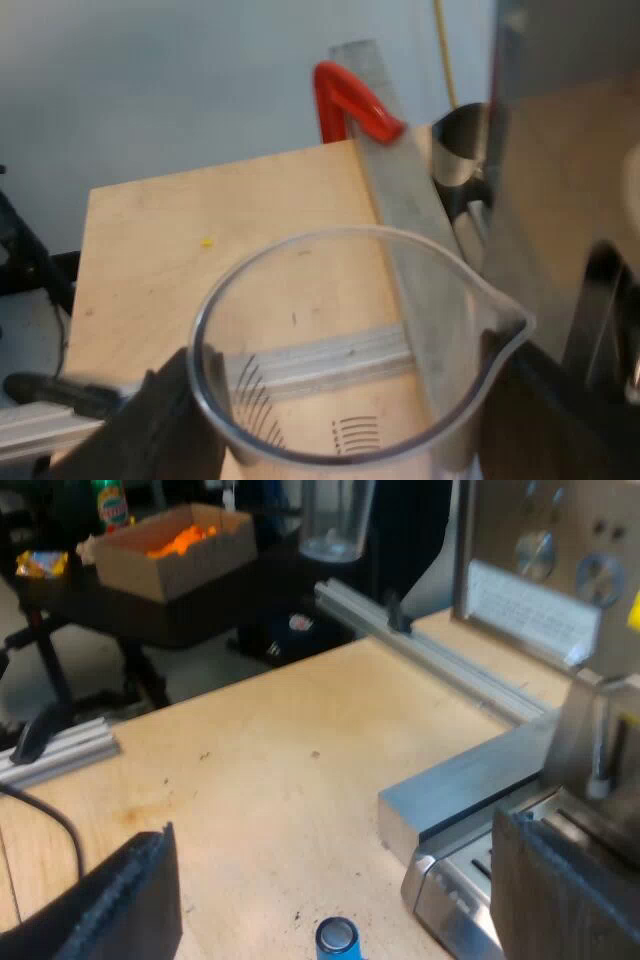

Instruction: Pour the beans into the coffee machine

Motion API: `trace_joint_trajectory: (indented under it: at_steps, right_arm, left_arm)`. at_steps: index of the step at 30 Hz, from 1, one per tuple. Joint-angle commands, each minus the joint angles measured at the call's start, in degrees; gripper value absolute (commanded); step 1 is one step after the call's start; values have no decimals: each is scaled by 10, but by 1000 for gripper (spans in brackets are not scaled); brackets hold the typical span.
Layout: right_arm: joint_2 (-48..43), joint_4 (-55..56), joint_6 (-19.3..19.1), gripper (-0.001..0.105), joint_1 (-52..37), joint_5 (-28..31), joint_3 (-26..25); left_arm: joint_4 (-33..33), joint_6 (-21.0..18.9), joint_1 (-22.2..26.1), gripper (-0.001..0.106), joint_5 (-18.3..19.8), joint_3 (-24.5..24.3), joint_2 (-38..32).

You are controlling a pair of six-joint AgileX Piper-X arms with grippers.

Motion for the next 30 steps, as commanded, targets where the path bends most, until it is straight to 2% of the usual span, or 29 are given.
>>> trace_joint_trajectory:
  at_steps: [1, 6, 9, 13, 16, 18, 20, 21, 22, 30]
  right_arm:
    - [38, -39, 5, 67, 0, 0, -2]
    - [81, -66, 17, 67, 0, 25, -2]
    - [103, -78, 17, 67, 0, 25, -2]
    - [134, -81, 17, 67, 0, 25, -2]
    - [152, -93, 17, 67, 0, 25, -2]
    - [162, -102, 22, 67, 0, 25, -2]
    - [174, -115, 42, 67, 0, 27, -2]
    - [181, -124, 56, 67, 0, 34, -2]
    - [188, -131, 64, 67, 0, 39, -2]
    - [221, -143, 73, 67, 0, 76, -2]
  left_arm:
    - [-57, -9, 1, 21, 4, 29, -4]
    - [-116, -12, 1, 21, 4, 90, -4]
    - [-153, -23, 16, 21, 4, 124, -2]
    - [-216, -23, 32, 21, 39, 162, 8]
    - [-273, -23, 32, 21, 41, 190, 23]
    - [-285, -23, 32, 21, 44, 196, 30]
    - [-307, -23, 32, 21, 61, 209, 44]
    - [-326, -23, 32, 21, 85, 219, 61]
    - [-341, -23, 32, 21, 86, 226, 71]
    - [-412, -23, 32, 21, 99, 239, 162]
